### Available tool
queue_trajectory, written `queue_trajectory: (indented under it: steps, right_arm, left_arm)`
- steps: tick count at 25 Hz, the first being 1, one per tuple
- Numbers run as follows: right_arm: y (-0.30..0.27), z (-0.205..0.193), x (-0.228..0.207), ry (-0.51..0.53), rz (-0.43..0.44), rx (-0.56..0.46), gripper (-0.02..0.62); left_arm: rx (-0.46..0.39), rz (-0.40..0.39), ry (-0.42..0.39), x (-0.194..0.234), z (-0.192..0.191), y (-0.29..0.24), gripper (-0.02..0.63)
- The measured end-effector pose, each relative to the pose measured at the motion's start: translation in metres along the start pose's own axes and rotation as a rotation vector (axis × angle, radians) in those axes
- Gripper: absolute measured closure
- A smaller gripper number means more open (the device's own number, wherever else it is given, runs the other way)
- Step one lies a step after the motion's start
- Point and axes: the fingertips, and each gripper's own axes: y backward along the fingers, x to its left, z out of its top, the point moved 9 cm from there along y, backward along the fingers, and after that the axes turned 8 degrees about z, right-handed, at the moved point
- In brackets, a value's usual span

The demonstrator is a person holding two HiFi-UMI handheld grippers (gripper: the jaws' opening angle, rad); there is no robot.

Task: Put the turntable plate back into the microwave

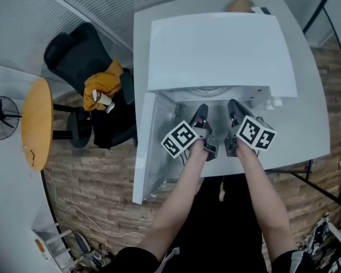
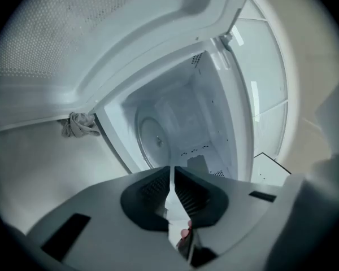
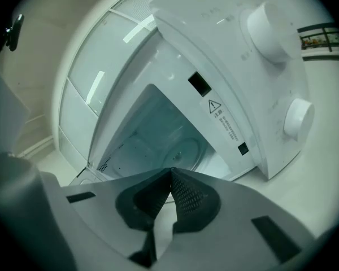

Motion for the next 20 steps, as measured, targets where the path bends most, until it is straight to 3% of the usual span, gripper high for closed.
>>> queue_trajectory:
  steps: [12,20]
  right_arm:
    - [0.073,0.015,0.035,0.171,0.102,0.041,0.591]
    - [0.126,0.03,0.074,0.385,0.191,0.044,0.589]
  left_arm:
    - [-0.083,-0.017,-0.129,-0.05,-0.03,0.064,0.606]
    - [-0.175,-0.054,-0.329,-0.093,-0.044,0.126,0.606]
